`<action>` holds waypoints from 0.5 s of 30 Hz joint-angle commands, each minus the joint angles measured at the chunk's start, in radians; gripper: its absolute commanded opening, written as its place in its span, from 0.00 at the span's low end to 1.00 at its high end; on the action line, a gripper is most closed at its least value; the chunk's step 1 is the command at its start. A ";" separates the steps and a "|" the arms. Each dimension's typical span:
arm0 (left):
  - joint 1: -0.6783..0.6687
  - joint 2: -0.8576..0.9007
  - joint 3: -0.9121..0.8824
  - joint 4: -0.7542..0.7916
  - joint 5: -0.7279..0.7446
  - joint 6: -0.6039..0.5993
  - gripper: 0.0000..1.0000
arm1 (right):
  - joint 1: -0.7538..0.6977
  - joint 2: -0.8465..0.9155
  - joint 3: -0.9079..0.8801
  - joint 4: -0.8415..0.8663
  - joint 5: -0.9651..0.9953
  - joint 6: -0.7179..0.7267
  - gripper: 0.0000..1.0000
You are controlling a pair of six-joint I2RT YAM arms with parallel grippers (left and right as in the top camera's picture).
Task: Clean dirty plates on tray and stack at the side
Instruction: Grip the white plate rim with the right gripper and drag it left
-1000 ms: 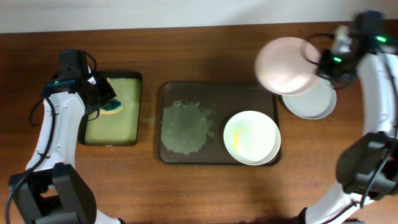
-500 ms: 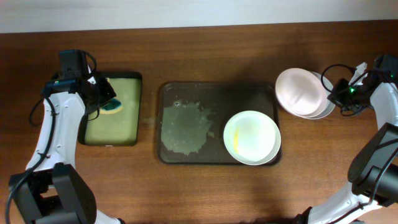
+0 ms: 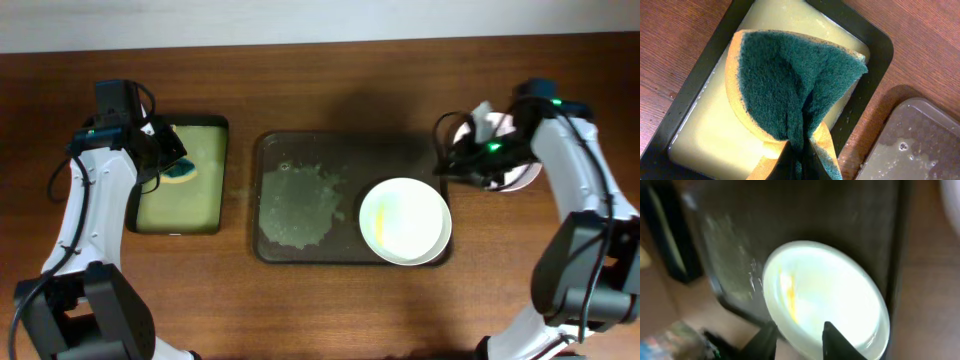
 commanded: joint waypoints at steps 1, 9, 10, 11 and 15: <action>0.004 -0.021 -0.003 0.004 -0.004 0.019 0.00 | 0.145 -0.023 -0.043 -0.045 0.409 -0.034 0.48; 0.004 -0.021 -0.003 0.004 -0.004 0.019 0.00 | 0.190 -0.017 -0.209 0.237 0.502 -0.051 0.51; 0.004 -0.021 -0.003 0.004 -0.003 0.019 0.00 | 0.190 -0.016 -0.210 0.264 0.489 -0.073 0.51; 0.004 -0.021 -0.003 0.004 -0.003 0.019 0.00 | 0.190 -0.016 -0.210 0.274 0.454 -0.123 0.51; 0.004 -0.021 -0.003 0.004 -0.004 0.019 0.00 | 0.190 -0.016 -0.233 0.274 0.444 -0.140 0.51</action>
